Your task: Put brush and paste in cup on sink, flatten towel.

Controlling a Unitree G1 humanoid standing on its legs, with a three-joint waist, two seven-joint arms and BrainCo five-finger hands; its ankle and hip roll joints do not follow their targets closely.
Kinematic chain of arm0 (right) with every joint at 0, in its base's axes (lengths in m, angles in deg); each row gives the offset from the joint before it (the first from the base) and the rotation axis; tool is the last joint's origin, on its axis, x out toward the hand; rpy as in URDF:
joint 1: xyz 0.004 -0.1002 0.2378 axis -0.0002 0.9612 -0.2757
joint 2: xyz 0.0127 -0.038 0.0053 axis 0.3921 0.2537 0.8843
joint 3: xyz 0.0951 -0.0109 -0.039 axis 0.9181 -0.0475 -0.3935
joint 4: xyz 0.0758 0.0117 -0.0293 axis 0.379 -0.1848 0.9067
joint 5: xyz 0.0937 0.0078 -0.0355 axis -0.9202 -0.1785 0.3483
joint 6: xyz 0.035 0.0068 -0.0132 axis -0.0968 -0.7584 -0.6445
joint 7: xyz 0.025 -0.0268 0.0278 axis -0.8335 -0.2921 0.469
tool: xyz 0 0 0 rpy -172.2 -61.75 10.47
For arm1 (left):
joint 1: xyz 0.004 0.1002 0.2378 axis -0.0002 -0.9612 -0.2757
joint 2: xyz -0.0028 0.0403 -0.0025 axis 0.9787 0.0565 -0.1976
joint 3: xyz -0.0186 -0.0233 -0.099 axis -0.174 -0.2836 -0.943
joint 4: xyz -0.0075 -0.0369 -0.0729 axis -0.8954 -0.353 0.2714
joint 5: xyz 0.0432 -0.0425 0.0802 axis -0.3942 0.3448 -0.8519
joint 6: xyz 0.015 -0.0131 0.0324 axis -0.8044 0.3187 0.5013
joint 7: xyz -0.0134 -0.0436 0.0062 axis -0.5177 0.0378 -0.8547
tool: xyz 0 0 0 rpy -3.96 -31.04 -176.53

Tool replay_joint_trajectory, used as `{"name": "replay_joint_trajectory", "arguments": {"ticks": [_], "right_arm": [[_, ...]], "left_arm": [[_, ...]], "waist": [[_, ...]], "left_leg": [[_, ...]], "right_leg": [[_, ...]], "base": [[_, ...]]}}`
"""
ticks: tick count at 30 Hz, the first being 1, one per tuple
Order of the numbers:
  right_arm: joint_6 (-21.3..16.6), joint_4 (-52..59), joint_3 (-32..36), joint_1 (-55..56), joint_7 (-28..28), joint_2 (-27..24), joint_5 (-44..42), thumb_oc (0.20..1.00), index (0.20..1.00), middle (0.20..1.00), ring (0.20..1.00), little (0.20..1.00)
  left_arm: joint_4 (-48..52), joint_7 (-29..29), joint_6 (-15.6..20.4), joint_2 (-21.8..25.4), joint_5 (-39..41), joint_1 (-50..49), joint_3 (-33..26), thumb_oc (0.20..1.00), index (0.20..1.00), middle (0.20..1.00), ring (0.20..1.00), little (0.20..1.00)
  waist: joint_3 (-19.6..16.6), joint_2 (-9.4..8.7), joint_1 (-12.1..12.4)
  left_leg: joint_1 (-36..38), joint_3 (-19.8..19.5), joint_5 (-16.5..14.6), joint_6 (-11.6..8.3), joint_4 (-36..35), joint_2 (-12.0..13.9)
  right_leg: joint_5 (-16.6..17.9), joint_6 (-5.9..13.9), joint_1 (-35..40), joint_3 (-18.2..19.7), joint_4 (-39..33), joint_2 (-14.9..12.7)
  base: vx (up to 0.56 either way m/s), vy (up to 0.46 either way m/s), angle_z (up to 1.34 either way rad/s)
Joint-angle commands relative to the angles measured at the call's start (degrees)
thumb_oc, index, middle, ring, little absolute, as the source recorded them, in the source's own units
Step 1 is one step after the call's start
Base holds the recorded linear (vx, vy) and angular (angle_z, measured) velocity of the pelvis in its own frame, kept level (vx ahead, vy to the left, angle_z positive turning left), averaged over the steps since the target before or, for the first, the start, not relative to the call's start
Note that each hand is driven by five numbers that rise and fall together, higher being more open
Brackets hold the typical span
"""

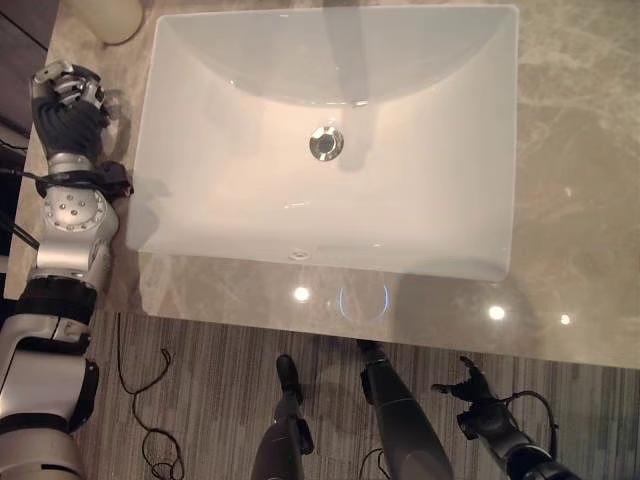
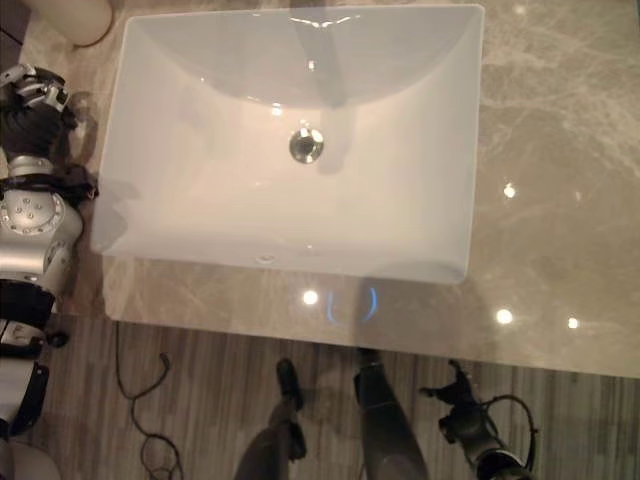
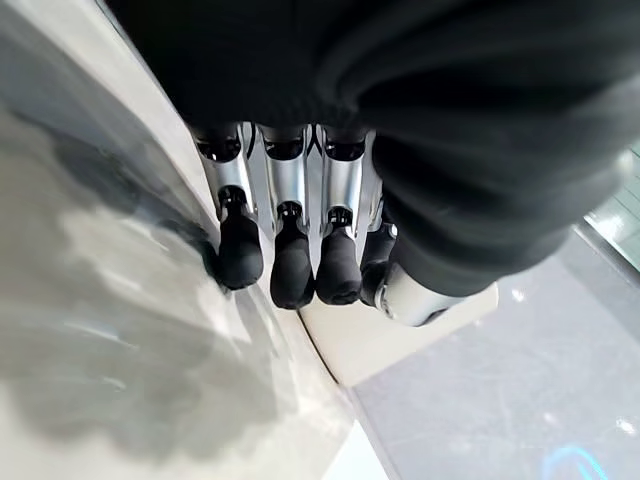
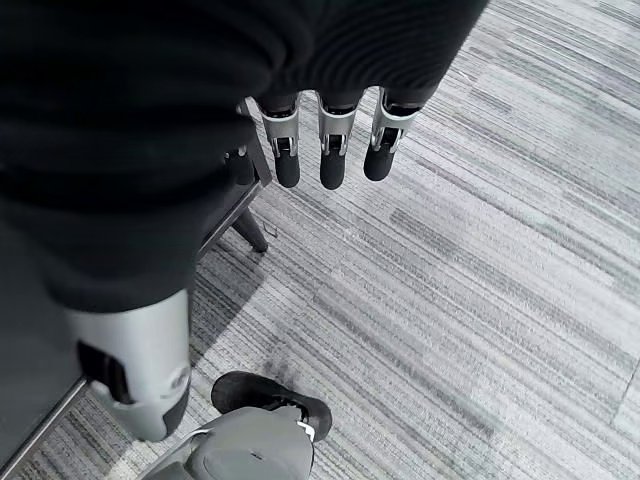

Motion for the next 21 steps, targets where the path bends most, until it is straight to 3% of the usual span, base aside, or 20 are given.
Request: {"name": "replay_joint_trajectory", "arguments": {"ticks": [1, 6, 7, 8, 11, 12, 13, 15, 16, 17, 19, 20, 21], "right_arm": [[-0.3, 1.3, -0.1, 1.9, 0.5, -0.4, -0.4, 1.0, 1.0, 1.0, 1.0, 1.0], [0.1, -0.6, 0.1, 2.3, 0.0, -0.2, -0.3, 1.0, 1.0, 1.0, 1.0, 1.0], [0.2, -1.8, 0.5, 3.2, -0.4, -0.5, -0.1, 1.0, 1.0, 1.0, 1.0, 1.0], [0.5, -4.2, 1.7, 3.8, -0.6, -1.0, 0.0, 1.0, 1.0, 1.0, 1.0, 1.0], [0.8, -6.7, 3.4, 4.4, -0.7, -1.7, -0.3, 1.0, 1.0, 1.0, 1.0, 1.0], [1.0, -8.5, 6.0, 6.5, -0.5, -1.7, -1.6, 1.0, 1.0, 1.0, 1.0, 1.0], [1.0, -8.5, 6.0, 6.5, -0.5, -1.8, -1.6, 1.0, 1.0, 1.0, 1.0, 1.0], [1.5, -10.0, 8.1, 6.9, -0.3, -1.9, -3.0, 1.0, 1.0, 1.0, 1.0, 1.0], [1.4, -10.3, 9.3, 7.0, -0.3, -2.0, -4.0, 1.0, 1.0, 1.0, 1.0, 1.0], [1.6, -10.8, 9.7, 7.3, -0.6, -1.9, -4.5, 1.0, 1.0, 1.0, 1.0, 1.0], [1.7, -11.4, 9.8, 7.6, -0.7, -1.7, -4.5, 1.0, 1.0, 1.0, 1.0, 1.0], [2.1, -10.9, 9.1, 6.7, -1.0, -1.9, -3.4, 1.0, 1.0, 1.0, 1.0, 1.0], [2.1, -10.3, 8.8, 6.3, -1.3, -1.9, -2.8, 1.0, 1.0, 1.0, 1.0, 1.0]], "left_arm": [[-1.7, -0.9, 1.3, -2.1, -0.2, -1.0, -4.1, 0.2, 0.2, 0.2, 0.2, 0.2], [0.0, -0.4, 1.9, -4.0, 0.1, -1.2, -3.6, 0.2, 0.2, 0.2, 0.2, 0.2], [0.3, 0.4, 2.1, -5.0, 0.4, -1.6, -3.2, 0.2, 0.2, 0.2, 0.2, 0.2], [1.4, 1.5, 2.5, -6.3, 0.7, -2.7, -2.8, 0.2, 0.2, 0.2, 0.2, 0.2], [3.4, 2.4, 2.6, -7.4, 0.8, -3.2, -1.9, 0.2, 0.2, 0.2, 0.2, 0.2], [4.1, 3.0, 2.5, -8.7, 1.1, -3.7, -1.3, 0.2, 0.2, 0.2, 0.2, 0.2], [4.1, 3.0, 2.5, -8.7, 1.1, -3.7, -1.3, 0.2, 0.2, 0.2, 0.2, 0.2], [4.7, 3.3, 2.6, -9.3, 0.3, -3.6, 0.1, 0.2, 0.2, 0.2, 0.2, 0.2], [5.2, 3.4, 2.8, -9.2, -0.3, -3.2, 0.8, 0.2, 0.2, 0.2, 0.2, 0.2], [5.4, 3.5, 3.0, -9.4, -0.4, -3.4, 0.9, 0.2, 0.2, 0.2, 0.2, 0.2], [5.7, 3.2, 3.0, -9.4, -0.5, -3.4, 1.3, 0.2, 0.2, 0.2, 0.2, 0.2], [9.2, 4.5, 3.1, -9.9, -0.7, -5.8, 0.4, 0.2, 0.2, 0.2, 0.2, 0.2], [11.1, 4.8, 3.3, -10.0, -0.9, -5.7, 0.3, 0.2, 0.2, 0.2, 0.2, 0.2]], "waist": [[1.1, -0.85, -0.8], [1.2, -1.63, -0.7], [1.4, -1.74, -1.1], [1.8, -2.4, -1.3], [2.7, -5.48, 0.1], [2.4, -6.34, -0.2], [2.5, -6.34, -0.1], [2.0, -7.16, 0.3], [1.6, -6.89, 0.9], [1.3, -6.38, 1.2], [1.1, -6.04, 1.2], [0.7, -6.43, 1.9], [0.7, -6.99, 1.9]], "left_leg": [[17.4, 1.6, 1.7, 1.99, -5.8, -2.9], [19.2, 2.2, 1.2, 2.34, -5.8, -2.4], [20.3, 3.0, 2.4, 2.34, -5.2, -2.0], [18.2, 3.2, 3.3, 2.26, 2.9, -1.8], [11.1, -0.4, 4.2, 3.42, 15.9, -3.6], [7.6, 1.8, 3.8, 4.42, 11.9, 0.3], [7.8, 1.9, 3.8, 4.44, 11.8, 0.3], [6.0, 1.7, 4.1, 4.08, 3.6, 1.4], [4.4, -0.3, 6.9, 2.85, -1.9, 2.4], [3.9, 0.2, 9.2, 2.0, -4.8, 2.9], [3.9, 2.3, 9.5, 1.87, -5.2, 3.3], [5.5, 2.9, 6.3, 2.84, -2.7, 2.7], [4.5, 3.6, 5.0, 3.3, 0.3, 1.9]], "right_leg": [[6.6, 5.56, 3.5, 0.4, -7.2, 0.8], [5.7, 5.26, 4.6, -0.1, -5.9, 0.6], [5.0, 4.79, 6.3, -0.1, -5.8, 0.5], [4.0, 3.9, 9.5, 0.1, -6.9, 0.1], [3.7, 2.65, 14.4, 0.8, -9.3, -1.5], [2.9, 3.88, 17.0, 0.5, -10.3, -3.7], [2.9, 3.89, 17.2, 0.5, -10.3, -3.7], [3.2, 5.4, 18.8, 0.8, -11.5, -5.1], [3.1, 6.39, 20.0, 1.9, -12.0, -5.7], [3.1, 6.94, 20.8, 2.4, -12.4, -6.1], [3.0, 7.62, 21.3, 2.6, -12.1, -6.9], [2.5, 8.59, 21.9, 5.1, -10.9, -7.2], [3.2, 9.02, 22.1, 5.8, -10.7, -8.3]], "base": [[-0.02, 0.028, 0.09], [0.0, 0.001, 0.06], [0.03, -0.034, 0.23], [0.05, -0.048, 0.23], [0.06, -0.082, 0.41], [0.08, -0.014, 0.23], [0.15, 0.092, 0.57], [0.2, 0.238, 0.64], [0.27, 0.425, 0.29], [0.29, 0.481, 0.05], [0.2, 0.384, -0.27], [0.18, 0.451, -0.49], [0.23, 0.604, -0.68]]}}
